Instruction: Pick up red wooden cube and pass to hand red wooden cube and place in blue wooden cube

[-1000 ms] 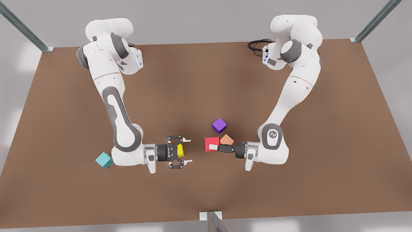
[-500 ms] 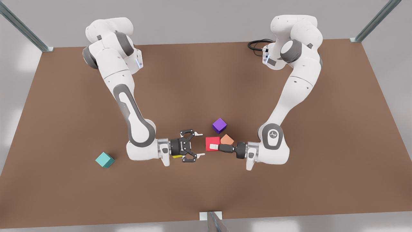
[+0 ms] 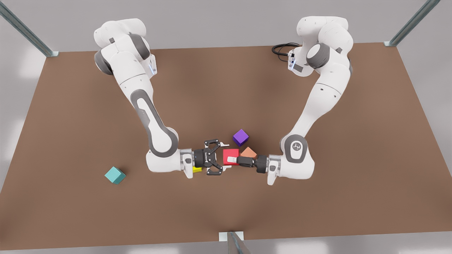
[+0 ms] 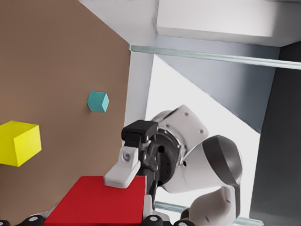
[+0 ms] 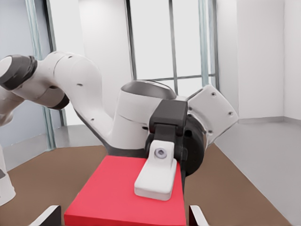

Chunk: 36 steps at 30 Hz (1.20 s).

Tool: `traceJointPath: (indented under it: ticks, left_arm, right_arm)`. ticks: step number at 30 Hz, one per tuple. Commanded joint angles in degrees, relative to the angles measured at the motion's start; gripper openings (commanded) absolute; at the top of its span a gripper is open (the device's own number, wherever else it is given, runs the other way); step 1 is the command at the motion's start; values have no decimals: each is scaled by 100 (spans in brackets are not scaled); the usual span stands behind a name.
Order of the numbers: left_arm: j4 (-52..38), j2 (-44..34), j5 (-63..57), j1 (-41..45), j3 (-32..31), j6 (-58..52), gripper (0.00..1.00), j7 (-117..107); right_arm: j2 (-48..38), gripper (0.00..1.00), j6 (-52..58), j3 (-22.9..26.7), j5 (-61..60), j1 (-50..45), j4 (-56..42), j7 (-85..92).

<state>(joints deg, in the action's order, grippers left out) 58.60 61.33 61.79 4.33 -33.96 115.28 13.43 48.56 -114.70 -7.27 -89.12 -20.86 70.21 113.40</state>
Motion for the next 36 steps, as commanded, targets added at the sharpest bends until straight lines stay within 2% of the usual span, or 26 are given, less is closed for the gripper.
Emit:
traceJointPath:
  ticks: [1,6,7,9,20,21,22,29,32,34,35,36]
  left_arm:
    - [-7,-7,44,51,-5,241,66,354]
    - [2,-15,44,51,-5,249,66,336]
    - [-6,-15,44,42,-5,241,66,327]
    - [2,-15,44,42,-5,241,66,327]
    - [2,-7,44,51,-5,258,66,345]
    - [2,-7,44,51,-5,249,75,345]
    - [2,-15,44,51,-5,249,100,327]
    - [20,-59,9,-239,-5,-40,100,319]
    - [37,-59,-114,-828,-5,-849,100,275]
    - [20,-182,-1088,-1724,4,-1956,100,-331]
    - [-6,-638,-2888,-2243,-40,-2773,100,-797]
    - [2,-1552,-5251,-2182,-49,-3362,100,-1359]
  right_arm:
    - [13,100,-211,-3,-36,-49,-16,200]
    - [93,100,-343,-3,-62,-129,-60,200]
    - [93,96,-343,-3,-62,-129,-60,200]
    - [101,66,-343,6,-62,-129,-60,209]
    - [84,67,-334,6,-62,-102,-60,200]
    - [84,68,-325,15,-62,-93,-60,200]
    - [84,68,-316,15,-53,-93,-60,200]
    - [66,68,-246,50,-9,3,-60,200]
    - [31,68,167,77,1018,451,-52,209]
    - [-4,68,431,85,1801,724,-52,209]
    - [-83,68,553,77,2371,864,-52,209]
    - [-109,68,677,77,2995,1049,-52,209]
